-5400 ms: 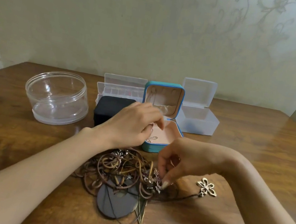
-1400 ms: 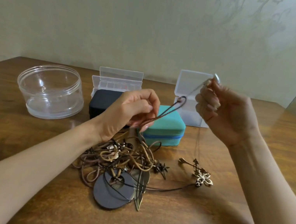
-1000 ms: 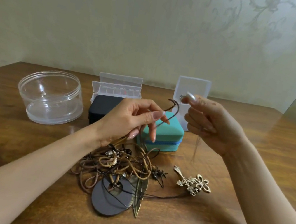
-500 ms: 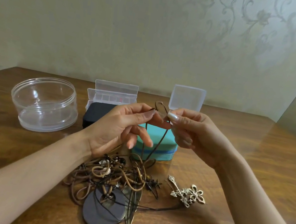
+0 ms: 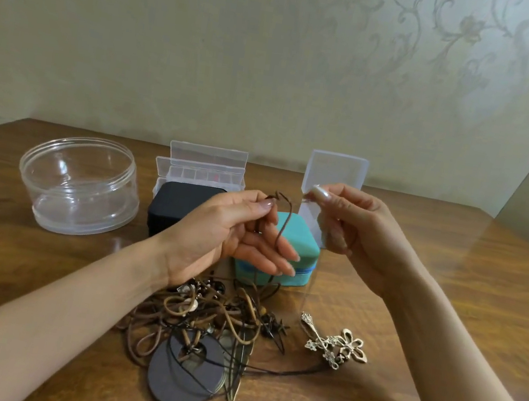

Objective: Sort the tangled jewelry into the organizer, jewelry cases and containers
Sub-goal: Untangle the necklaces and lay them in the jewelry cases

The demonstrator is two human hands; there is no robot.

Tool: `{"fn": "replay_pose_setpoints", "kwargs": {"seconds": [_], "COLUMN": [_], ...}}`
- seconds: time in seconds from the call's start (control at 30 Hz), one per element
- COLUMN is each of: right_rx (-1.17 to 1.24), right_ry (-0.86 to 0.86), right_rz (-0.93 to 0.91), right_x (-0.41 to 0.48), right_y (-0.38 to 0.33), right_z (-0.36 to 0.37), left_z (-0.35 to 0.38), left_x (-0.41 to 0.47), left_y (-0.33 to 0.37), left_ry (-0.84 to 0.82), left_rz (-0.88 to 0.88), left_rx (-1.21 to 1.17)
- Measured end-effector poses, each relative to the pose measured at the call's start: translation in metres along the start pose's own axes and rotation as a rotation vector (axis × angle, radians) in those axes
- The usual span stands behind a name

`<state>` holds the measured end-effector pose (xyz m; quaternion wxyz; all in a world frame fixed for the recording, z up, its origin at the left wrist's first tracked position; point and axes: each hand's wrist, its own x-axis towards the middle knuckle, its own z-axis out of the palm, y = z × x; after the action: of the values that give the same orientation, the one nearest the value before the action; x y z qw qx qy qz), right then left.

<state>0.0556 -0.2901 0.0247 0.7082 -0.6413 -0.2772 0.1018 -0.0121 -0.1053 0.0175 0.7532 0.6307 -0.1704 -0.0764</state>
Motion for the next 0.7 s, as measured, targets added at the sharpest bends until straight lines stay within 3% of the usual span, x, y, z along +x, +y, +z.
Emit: {"fn": "replay_pose_setpoints", "kwargs": {"seconds": [0.4, 0.53, 0.63, 0.7], "right_rx": [0.252, 0.261, 0.216, 0.187], "right_ry": [0.231, 0.2, 0.123, 0.084], "right_rz": [-0.162, -0.157, -0.132, -0.124], "right_x": [0.004, 0.003, 0.002, 0.001], "right_y": [-0.004, -0.006, -0.006, -0.005], "right_z": [-0.01, -0.013, -0.01, -0.008], "left_z": [-0.003, -0.006, -0.015, -0.022], "left_x": [0.001, 0.002, -0.002, -0.002], "left_y": [-0.003, -0.001, 0.008, 0.009], "left_ry": [0.036, -0.002, -0.079, 0.055], "left_rz": [0.069, 0.012, -0.075, 0.13], "left_rx": [0.247, 0.354, 0.663, 1.027]}}
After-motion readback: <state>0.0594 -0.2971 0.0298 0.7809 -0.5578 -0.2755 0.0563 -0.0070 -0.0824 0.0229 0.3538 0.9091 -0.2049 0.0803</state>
